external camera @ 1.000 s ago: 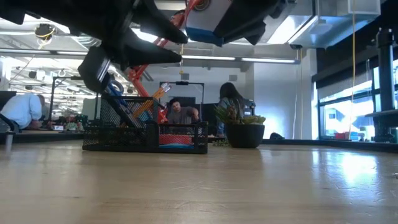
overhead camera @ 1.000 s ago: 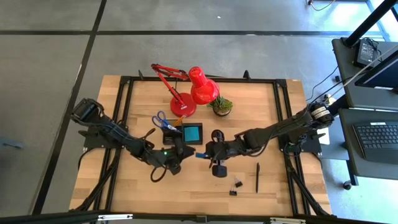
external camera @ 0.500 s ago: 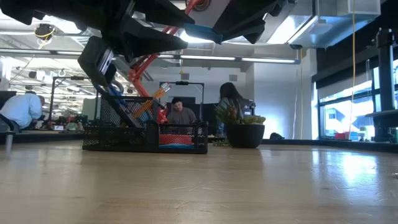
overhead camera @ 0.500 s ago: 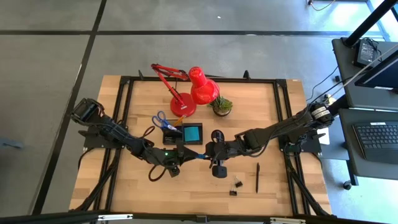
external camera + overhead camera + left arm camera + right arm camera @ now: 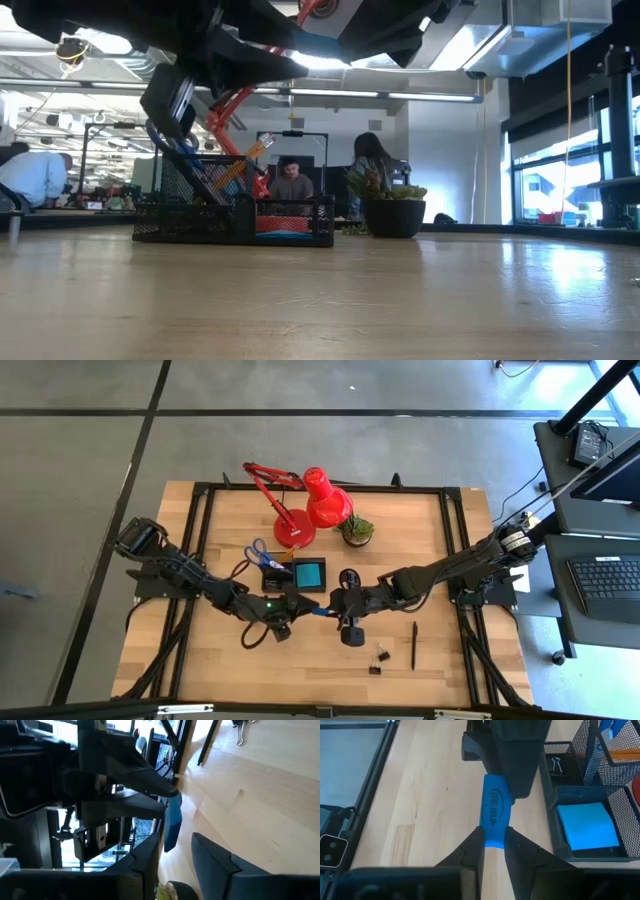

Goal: Pick and place office supplies into organizer
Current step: Put the blue eraser into the black desk organizer

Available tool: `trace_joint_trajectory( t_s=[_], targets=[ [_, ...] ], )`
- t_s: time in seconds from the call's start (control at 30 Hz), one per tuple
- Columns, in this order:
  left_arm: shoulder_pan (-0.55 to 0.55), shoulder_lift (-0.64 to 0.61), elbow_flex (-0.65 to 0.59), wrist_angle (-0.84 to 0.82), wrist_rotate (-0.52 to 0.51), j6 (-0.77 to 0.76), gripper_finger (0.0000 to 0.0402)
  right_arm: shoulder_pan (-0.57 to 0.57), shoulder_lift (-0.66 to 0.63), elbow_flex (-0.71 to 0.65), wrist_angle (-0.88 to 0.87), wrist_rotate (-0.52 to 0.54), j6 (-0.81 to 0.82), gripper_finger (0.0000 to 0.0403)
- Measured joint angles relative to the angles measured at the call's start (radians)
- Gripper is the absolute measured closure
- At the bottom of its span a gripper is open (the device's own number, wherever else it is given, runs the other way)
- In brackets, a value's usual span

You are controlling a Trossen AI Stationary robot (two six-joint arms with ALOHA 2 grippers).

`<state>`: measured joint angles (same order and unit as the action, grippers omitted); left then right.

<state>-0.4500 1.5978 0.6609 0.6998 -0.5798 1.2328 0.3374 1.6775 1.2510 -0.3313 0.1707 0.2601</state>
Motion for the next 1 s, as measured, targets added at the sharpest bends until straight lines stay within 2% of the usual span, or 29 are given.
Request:
trace_joint_trajectory(
  t_s=[0.3, 1.0],
  targets=[
    [-0.002, 0.0, 0.0, 0.001, 0.052, 0.02, 0.0321, 0.001, 0.0, 0.0, -0.001, 0.0, -0.004, 0.0336],
    [-0.002, -0.001, 0.0, 0.001, 0.054, 0.02, 0.0385, 0.0, 0.0, 0.0, -0.004, 0.0, -0.019, 0.0336]
  ],
)
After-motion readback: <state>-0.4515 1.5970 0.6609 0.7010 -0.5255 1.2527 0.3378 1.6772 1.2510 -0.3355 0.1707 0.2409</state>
